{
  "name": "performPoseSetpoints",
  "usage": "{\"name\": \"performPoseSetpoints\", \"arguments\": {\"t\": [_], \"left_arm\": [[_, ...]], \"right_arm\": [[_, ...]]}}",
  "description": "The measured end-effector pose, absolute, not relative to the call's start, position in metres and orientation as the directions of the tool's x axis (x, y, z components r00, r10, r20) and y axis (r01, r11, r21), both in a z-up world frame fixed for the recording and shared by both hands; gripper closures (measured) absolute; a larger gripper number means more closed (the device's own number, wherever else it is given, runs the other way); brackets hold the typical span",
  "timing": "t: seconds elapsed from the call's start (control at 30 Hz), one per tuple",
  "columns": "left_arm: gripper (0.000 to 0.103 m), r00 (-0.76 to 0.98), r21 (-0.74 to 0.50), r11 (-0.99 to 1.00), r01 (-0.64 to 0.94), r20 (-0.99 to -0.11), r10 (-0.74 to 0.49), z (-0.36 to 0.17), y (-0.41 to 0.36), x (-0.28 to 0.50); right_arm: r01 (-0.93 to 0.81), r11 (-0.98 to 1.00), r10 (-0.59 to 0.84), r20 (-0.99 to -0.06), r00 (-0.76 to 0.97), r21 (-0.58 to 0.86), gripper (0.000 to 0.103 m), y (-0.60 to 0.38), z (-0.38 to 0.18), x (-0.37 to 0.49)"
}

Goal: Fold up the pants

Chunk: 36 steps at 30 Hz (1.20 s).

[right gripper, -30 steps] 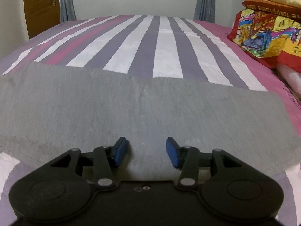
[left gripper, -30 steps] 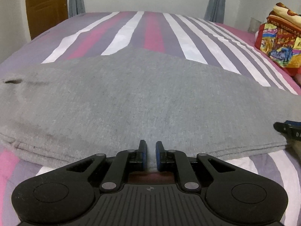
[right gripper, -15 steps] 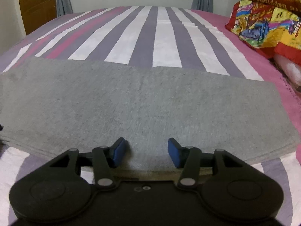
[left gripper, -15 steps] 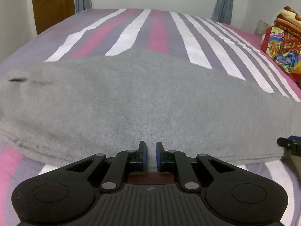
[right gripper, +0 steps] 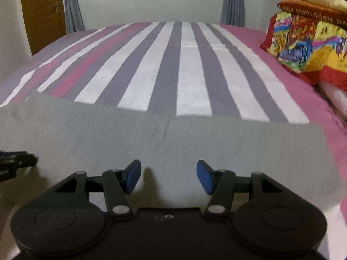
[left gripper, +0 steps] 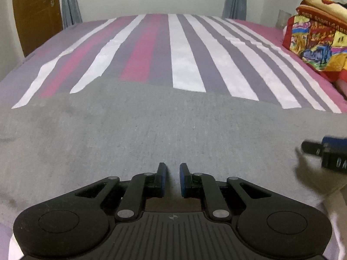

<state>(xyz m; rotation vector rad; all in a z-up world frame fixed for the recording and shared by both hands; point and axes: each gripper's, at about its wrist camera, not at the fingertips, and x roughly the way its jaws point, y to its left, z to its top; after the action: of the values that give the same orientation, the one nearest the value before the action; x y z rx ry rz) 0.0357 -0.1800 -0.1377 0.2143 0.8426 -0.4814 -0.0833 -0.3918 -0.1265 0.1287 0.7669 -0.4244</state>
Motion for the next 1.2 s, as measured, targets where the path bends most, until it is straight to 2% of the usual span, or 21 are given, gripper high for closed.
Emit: {"name": "performPoseSetpoints", "arguments": {"t": [0.13, 0.37, 0.57, 0.63, 0.7, 0.77, 0.83, 0.9, 1.03, 1.2], "left_arm": [[0.089, 0.558, 0.0, 0.866, 0.5, -0.764, -0.322, -0.148, -0.178, 0.035], [0.089, 0.566, 0.005, 0.866, 0.5, -0.759, -0.323, -0.147, -0.177, 0.033], [0.089, 0.575, 0.015, 0.871, 0.491, -0.756, -0.311, -0.147, -0.151, 0.039], [0.089, 0.572, 0.005, 0.877, 0.481, -0.76, -0.31, -0.148, -0.139, 0.041], [0.089, 0.57, -0.013, 0.884, 0.467, -0.76, -0.312, -0.149, -0.128, 0.041], [0.089, 0.573, -0.016, 0.889, 0.458, -0.759, -0.309, -0.15, -0.12, 0.037], [0.089, 0.583, 0.003, 0.888, 0.459, -0.755, -0.299, -0.15, -0.114, 0.032], [0.089, 0.598, 0.023, 0.89, 0.456, -0.748, -0.287, -0.147, -0.109, 0.027], [0.089, 0.64, 0.057, 0.905, 0.421, -0.726, -0.252, -0.139, -0.096, 0.024], [0.089, 0.673, 0.063, 0.933, 0.355, -0.709, -0.209, -0.13, -0.073, 0.047]], "right_arm": [[0.447, 0.891, -0.355, -0.735, 0.577, -0.08, 0.046, -0.409, -0.146, -0.077], [0.456, 0.889, -0.356, -0.701, 0.618, -0.049, 0.045, -0.418, -0.142, -0.092], [0.476, 0.872, -0.408, -0.703, 0.583, -0.111, 0.044, -0.452, -0.145, -0.117], [0.514, 0.85, -0.436, -0.7, 0.565, -0.115, 0.043, -0.466, -0.143, -0.128], [0.555, 0.824, -0.461, -0.701, 0.545, -0.111, 0.034, -0.482, -0.144, -0.142], [0.6, 0.794, -0.48, -0.706, 0.521, -0.098, 0.03, -0.495, -0.143, -0.156], [0.629, 0.773, -0.49, -0.712, 0.503, -0.088, 0.031, -0.502, -0.14, -0.166], [0.65, 0.758, -0.486, -0.712, 0.507, -0.054, 0.042, -0.501, -0.132, -0.179], [0.658, 0.752, -0.449, -0.703, 0.551, 0.035, 0.042, -0.494, -0.123, -0.199], [0.61, 0.79, -0.401, -0.697, 0.595, 0.067, 0.042, -0.477, -0.117, -0.179]]}}
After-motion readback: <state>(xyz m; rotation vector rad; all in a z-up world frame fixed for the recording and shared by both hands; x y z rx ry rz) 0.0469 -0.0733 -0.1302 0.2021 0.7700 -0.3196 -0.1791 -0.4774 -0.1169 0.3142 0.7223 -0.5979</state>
